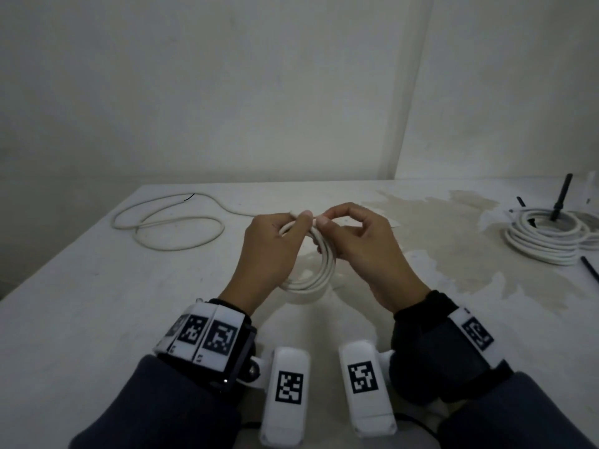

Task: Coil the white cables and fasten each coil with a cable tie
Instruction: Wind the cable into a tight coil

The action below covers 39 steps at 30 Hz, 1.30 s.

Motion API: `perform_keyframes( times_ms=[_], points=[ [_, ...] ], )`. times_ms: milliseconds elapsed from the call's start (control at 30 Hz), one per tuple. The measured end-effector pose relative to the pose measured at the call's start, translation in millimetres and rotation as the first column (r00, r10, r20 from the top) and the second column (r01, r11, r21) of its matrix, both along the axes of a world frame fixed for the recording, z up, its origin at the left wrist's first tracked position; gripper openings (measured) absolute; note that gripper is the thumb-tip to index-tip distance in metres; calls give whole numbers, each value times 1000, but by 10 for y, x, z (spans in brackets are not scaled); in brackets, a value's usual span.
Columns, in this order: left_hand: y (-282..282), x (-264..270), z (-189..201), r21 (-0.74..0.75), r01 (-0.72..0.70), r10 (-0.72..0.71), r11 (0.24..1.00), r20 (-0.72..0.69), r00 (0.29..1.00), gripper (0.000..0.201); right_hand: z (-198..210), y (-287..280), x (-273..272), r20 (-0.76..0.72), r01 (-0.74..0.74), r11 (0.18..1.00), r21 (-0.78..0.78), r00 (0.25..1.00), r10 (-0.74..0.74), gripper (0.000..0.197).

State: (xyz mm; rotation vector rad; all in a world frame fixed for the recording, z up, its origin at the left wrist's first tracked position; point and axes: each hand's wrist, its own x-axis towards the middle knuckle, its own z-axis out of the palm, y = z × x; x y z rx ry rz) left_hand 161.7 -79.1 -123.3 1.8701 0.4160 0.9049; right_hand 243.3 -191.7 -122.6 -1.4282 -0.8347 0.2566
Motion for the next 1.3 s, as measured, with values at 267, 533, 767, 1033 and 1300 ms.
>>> perform_keyframes(
  times_ms=[267, 533, 767, 1033, 1300],
  points=[
    [2, -8, -33, 128, 15, -15, 992, 2, 1000, 54, -35, -37, 153, 343, 226, 949, -218, 928, -143, 9],
    [-95, 28, -2, 77, 60, -65, 995, 61, 996, 42, 11, -32, 129, 278, 261, 962, 77, 921, -272, 17],
    [-53, -1, -20, 84, -66, 51, 994, 163, 985, 38, 96, -42, 25, -143, -176, 984, -15, 975, 172, 31],
    [18, 14, -82, -134, -104, 133, 985, 225, 965, 38, 34, -14, -18, -503, -392, 915, 93, 775, 383, 6],
    [-39, -11, -74, -189, -85, 135, 978, 269, 954, 35, 34, 5, -72, -525, -545, 837, 49, 699, 486, 43]
  ],
)
